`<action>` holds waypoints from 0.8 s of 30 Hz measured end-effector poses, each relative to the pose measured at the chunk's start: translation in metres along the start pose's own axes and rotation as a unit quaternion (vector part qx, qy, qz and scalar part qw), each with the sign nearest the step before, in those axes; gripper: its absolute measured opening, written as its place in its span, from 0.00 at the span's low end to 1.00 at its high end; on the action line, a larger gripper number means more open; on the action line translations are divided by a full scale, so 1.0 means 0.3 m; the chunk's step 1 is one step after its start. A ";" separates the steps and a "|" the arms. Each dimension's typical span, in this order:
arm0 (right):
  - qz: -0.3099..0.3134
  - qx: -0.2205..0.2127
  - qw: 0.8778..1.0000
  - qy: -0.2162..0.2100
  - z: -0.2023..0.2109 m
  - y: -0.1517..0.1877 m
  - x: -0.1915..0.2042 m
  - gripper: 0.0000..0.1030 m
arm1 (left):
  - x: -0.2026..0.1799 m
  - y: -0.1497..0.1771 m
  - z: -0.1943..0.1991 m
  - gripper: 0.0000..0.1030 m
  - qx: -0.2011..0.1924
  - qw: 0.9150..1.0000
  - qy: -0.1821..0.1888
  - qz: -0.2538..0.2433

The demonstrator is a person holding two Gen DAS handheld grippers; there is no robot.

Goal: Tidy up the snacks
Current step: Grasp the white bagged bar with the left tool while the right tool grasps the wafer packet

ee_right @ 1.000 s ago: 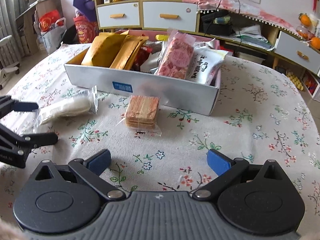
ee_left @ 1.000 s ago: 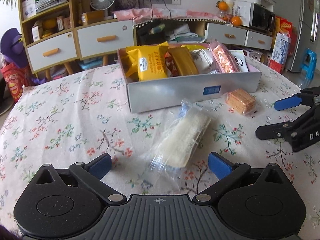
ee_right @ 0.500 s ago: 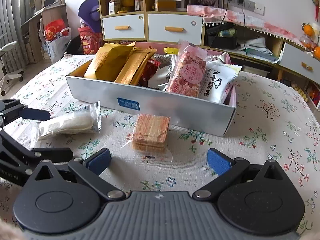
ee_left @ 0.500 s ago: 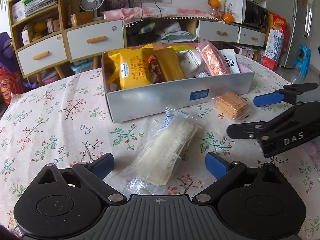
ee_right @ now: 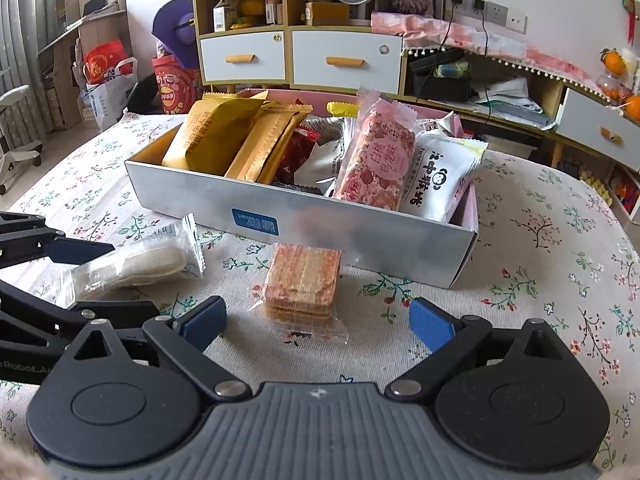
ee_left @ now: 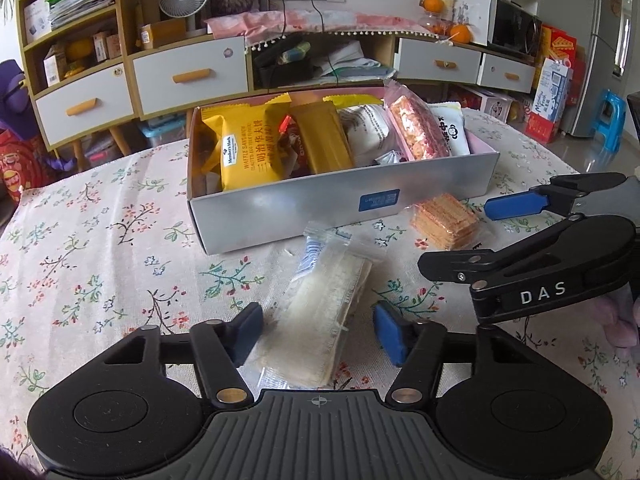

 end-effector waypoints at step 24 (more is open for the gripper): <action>0.004 -0.004 1.000 -0.016 0.010 -0.026 0.024 0.40 | 0.003 -0.012 0.011 0.24 0.016 0.998 -0.023 0.064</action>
Point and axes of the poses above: each gripper's, at about its wrist camera, not at the fingertips, and z roughly against the way its jaws point, x to its left, y to its underside, the point moved 10 cm from there along -z, roughly the way its jaws point, and after that the axes turned 9 degrees about y, right-handed, at the moved point
